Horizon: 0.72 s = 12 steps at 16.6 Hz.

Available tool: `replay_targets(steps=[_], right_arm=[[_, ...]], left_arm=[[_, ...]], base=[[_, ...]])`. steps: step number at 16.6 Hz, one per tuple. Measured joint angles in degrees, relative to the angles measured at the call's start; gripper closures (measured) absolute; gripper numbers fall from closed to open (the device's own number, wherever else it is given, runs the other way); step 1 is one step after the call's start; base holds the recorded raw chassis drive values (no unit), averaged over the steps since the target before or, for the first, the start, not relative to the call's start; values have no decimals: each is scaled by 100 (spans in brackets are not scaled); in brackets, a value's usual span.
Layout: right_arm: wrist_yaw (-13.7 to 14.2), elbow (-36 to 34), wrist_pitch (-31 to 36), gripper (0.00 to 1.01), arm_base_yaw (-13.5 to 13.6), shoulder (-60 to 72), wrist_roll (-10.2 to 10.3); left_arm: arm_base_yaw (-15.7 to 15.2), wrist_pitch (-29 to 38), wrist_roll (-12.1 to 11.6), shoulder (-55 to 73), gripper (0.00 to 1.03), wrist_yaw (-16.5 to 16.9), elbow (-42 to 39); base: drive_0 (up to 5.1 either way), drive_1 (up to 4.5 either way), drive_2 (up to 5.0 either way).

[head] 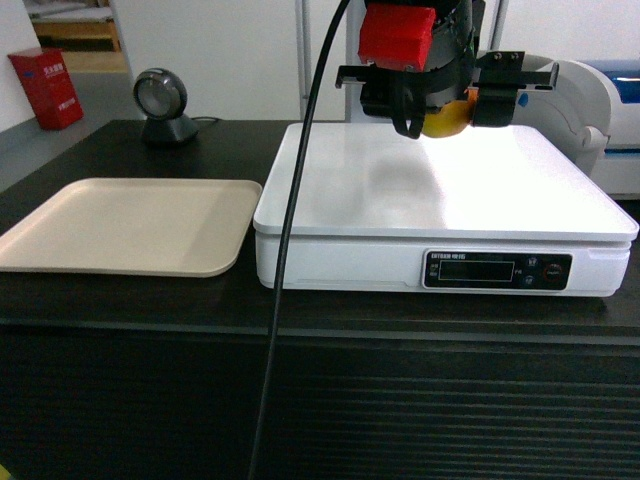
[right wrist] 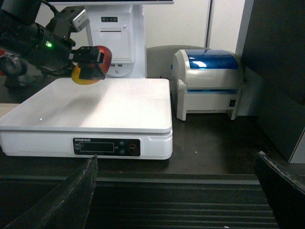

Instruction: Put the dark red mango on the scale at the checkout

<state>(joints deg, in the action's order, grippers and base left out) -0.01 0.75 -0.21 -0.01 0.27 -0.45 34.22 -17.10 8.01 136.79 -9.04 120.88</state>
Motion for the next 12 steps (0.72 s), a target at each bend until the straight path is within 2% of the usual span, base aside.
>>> replay_targets(steps=[5,12], right_arm=[[0,0,0,3,0,0,0],[0,0,0,3,0,0,0]], left_arm=[[17,-612,378,673,46,-149,1040],[24,-1003,597,846,46,-151,1226]], base=[[0,0,0],[0,0,0]])
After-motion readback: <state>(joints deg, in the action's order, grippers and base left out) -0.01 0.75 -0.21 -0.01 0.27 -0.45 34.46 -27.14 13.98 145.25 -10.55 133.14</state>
